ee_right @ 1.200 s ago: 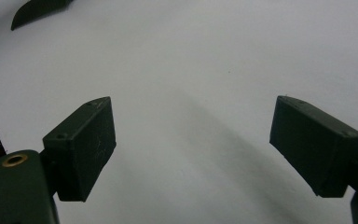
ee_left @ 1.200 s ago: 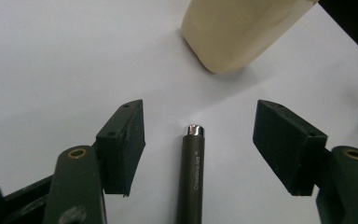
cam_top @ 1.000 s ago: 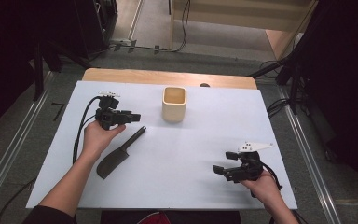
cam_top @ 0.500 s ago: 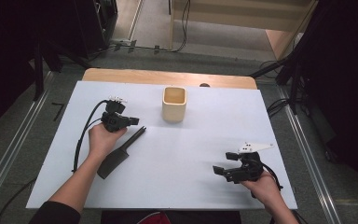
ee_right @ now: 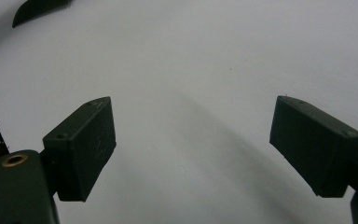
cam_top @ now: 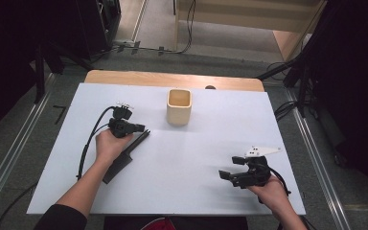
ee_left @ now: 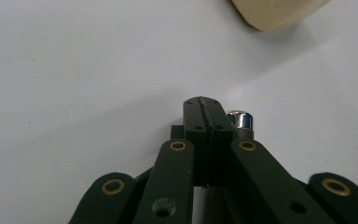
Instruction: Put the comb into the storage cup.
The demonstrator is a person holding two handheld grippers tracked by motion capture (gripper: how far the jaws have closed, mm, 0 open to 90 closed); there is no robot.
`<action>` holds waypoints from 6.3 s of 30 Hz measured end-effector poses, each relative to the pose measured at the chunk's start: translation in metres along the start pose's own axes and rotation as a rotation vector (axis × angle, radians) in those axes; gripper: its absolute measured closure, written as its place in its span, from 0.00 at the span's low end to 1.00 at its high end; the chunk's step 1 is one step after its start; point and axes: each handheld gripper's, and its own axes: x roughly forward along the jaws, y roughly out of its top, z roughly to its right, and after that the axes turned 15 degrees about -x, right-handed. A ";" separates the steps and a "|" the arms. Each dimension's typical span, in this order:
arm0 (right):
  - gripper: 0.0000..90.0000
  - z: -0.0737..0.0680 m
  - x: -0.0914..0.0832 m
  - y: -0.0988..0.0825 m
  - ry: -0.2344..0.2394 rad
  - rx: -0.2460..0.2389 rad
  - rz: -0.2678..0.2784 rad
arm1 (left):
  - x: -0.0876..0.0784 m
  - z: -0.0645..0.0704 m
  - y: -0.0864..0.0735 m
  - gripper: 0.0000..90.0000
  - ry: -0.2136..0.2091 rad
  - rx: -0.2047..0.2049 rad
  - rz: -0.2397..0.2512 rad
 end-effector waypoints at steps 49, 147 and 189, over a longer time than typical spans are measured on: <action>0.14 0.000 0.000 0.001 0.002 -0.003 -0.003 | 0.009 0.037 -0.025 1.00 -0.040 0.100 -0.117; 0.14 0.000 0.002 0.002 0.009 -0.013 -0.014 | -0.096 0.018 -0.102 0.33 -0.240 0.098 0.056; 0.14 -0.001 0.002 0.000 0.012 -0.012 -0.021 | -0.108 0.013 -0.096 0.28 -0.137 0.136 0.129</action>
